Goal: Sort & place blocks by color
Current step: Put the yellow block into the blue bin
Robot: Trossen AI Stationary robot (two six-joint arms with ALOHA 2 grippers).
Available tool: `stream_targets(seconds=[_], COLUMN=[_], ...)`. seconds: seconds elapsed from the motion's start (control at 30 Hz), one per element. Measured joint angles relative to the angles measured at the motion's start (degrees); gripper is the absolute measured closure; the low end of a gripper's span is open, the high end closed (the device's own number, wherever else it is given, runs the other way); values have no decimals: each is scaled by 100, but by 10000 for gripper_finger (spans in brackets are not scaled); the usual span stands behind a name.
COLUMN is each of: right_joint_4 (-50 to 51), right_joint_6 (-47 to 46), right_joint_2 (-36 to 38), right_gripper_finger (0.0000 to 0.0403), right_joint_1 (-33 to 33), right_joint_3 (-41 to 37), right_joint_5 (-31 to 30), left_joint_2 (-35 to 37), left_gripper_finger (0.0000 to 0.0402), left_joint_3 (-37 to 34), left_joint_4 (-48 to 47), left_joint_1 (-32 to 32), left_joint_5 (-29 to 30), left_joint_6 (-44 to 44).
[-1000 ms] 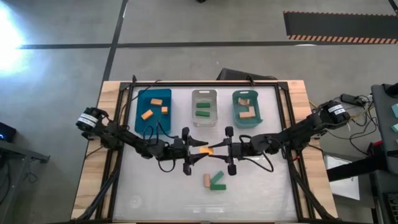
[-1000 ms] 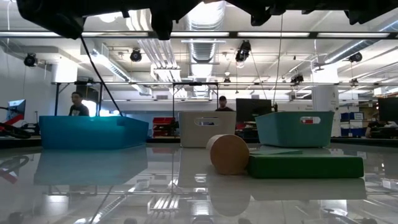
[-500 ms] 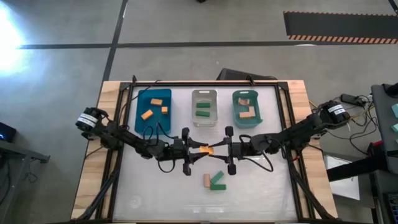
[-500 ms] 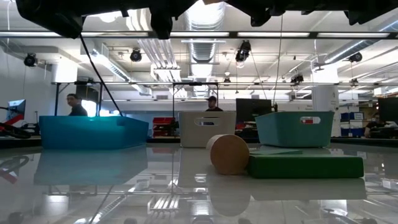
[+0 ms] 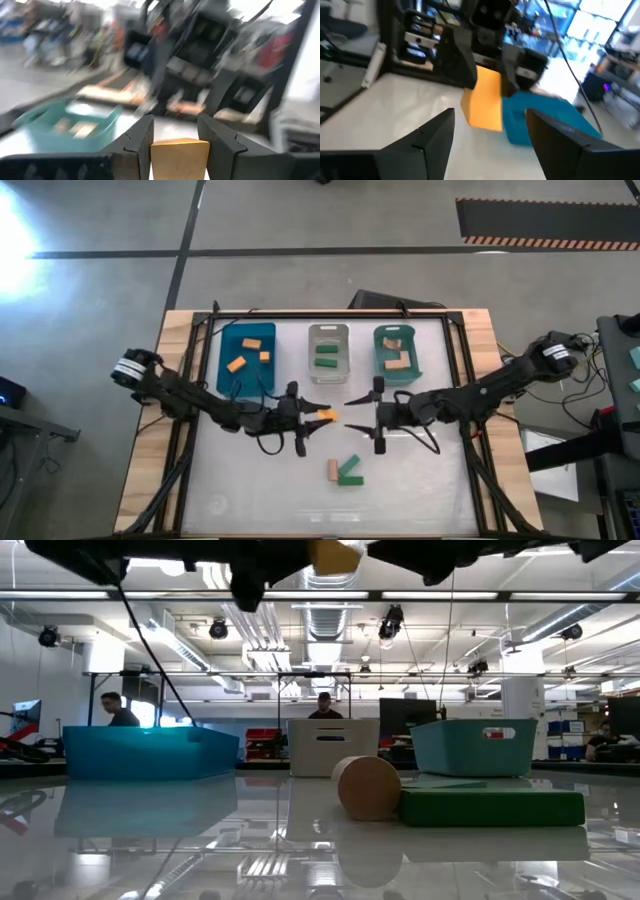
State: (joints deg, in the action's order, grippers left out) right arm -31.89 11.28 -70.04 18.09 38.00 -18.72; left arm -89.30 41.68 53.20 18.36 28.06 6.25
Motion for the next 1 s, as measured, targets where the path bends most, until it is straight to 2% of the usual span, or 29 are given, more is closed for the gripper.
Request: stream_targets(seconds=[0.1, 0.23, 0.4, 0.53, 0.63, 0.8, 1.0], right_joint_4=[853, 1798, 2231, 2235, 2248, 2260, 2269], right_joint_6=[-235, -469, -539, -537, -536, -578, -683], right_joint_2=[486, 1073, 1551, 1637, 1589, 1429, 1271], right_gripper_finger=[167, 172, 175, 175, 177, 177, 177], right_joint_1=[0, -2, 0, 0, -1, 0, 0], right_joint_3=[0, 0, -6, -41, -63, -78, -79], right_joint_5=[-271, -542, -548, -545, -545, -542, -547], left_joint_2=[499, 1255, 1916, 2096, 2101, 1853, 1406], left_gripper_finger=[288, 288, 288, 288, 288, 288, 288], left_joint_3=[80, 197, 329, 469, 526, 364, 331], left_joint_4=[-1626, -4063, -6942, -8820, -9603, -9872, -9904], left_joint_1=[-62, -343, -1110, -1945, -2578, -3551, -3886], left_joint_5=[511, 916, 980, 846, 567, -239, -357], left_joint_6=[465, 1439, 2821, 3578, 3689, 3531, 3337])
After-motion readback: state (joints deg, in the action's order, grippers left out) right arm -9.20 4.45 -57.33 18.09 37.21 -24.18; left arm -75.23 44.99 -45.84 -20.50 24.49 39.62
